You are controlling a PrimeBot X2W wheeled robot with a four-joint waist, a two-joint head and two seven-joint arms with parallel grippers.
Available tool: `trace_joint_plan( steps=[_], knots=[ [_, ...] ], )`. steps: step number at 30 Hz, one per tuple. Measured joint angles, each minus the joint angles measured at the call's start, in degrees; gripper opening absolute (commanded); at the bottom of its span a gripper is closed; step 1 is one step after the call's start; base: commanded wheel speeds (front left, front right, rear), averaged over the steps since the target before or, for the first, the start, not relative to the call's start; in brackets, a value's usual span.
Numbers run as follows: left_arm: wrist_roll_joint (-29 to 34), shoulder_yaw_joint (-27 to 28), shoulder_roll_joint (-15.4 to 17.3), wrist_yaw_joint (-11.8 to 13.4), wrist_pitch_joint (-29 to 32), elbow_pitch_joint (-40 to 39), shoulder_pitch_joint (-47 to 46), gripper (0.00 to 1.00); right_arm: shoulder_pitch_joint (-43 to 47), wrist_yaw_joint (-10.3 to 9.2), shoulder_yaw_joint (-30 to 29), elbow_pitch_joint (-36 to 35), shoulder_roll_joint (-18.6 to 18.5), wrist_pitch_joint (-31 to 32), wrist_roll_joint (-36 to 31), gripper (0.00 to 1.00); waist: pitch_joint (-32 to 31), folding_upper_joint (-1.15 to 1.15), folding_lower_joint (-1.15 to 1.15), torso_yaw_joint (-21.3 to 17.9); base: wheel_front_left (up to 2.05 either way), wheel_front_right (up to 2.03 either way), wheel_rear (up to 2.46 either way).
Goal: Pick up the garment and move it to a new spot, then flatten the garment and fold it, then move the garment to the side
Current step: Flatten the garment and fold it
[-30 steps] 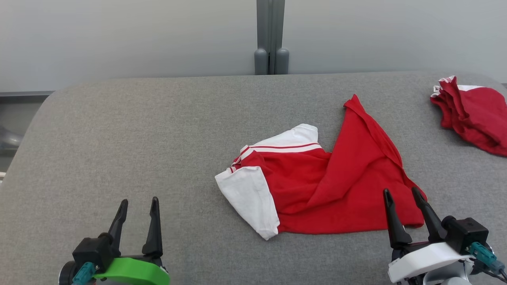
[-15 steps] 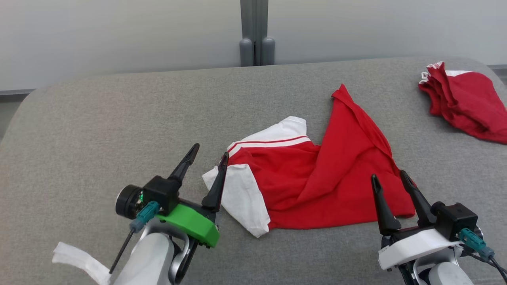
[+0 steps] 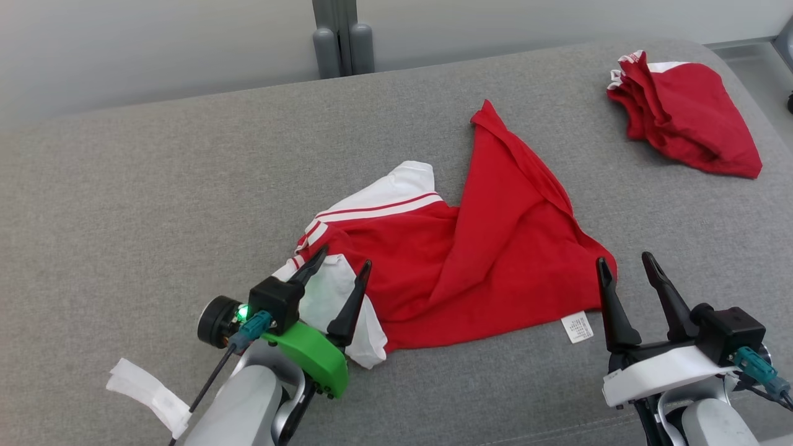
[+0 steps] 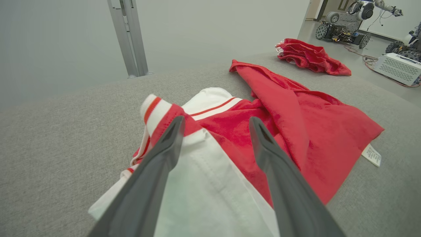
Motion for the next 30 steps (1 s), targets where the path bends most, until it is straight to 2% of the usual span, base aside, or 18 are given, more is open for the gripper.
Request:
trace_joint_plan(
  steps=[4,5,6,7,16,21,26,30],
  knots=[
    [-0.1,1.2,0.5,0.0,0.0,2.8,0.1,1.0,-0.2,0.0,-0.2,-0.2,0.0,0.0,0.0,1.0,0.8,0.0,0.0,-0.8,0.0,0.0,0.0],
    [-0.2,1.4,0.4,0.0,0.0,3.5,0.0,0.55,-0.2,0.0,-0.2,-0.2,0.0,0.0,-0.1,1.0,0.9,0.0,0.0,-0.9,0.0,0.0,0.0],
    [-0.4,1.6,0.3,0.0,0.0,4.2,0.0,0.03,-0.2,0.0,-0.3,-0.3,0.0,0.0,-0.1,1.0,0.9,0.0,0.0,-0.9,0.0,0.0,0.0],
    [-0.3,1.6,0.2,0.0,0.0,5.3,-0.3,0.0,-0.2,0.0,-0.4,-0.3,0.0,0.0,-0.1,1.0,0.9,0.0,0.0,-0.9,0.0,0.0,0.0],
    [-0.4,2.8,-1.5,0.0,0.0,8.4,-2.4,0.0,-0.3,0.0,-0.3,-0.4,0.0,0.0,-0.6,1.0,0.0,0.0,0.0,0.1,0.0,0.0,0.0],
    [-0.5,5.7,-1.4,0.0,0.0,3.5,0.1,0.0,1.1,0.0,-0.7,0.0,0.4,0.0,-0.5,1.0,-1.7,0.0,0.0,1.0,0.0,0.0,0.0],
    [-0.4,9.3,0.8,0.0,0.0,-2.4,6.5,0.0,2.4,0.0,-0.4,0.3,0.8,0.0,-0.3,1.0,-3.1,0.0,0.0,3.1,0.0,0.0,0.0],
    [-0.5,8.8,1.7,0.0,0.0,-6.3,13.1,0.0,2.6,0.0,-0.5,0.6,0.9,0.0,-0.1,1.0,-4.0,0.0,0.0,5.2,0.0,0.0,0.0]
  ],
)
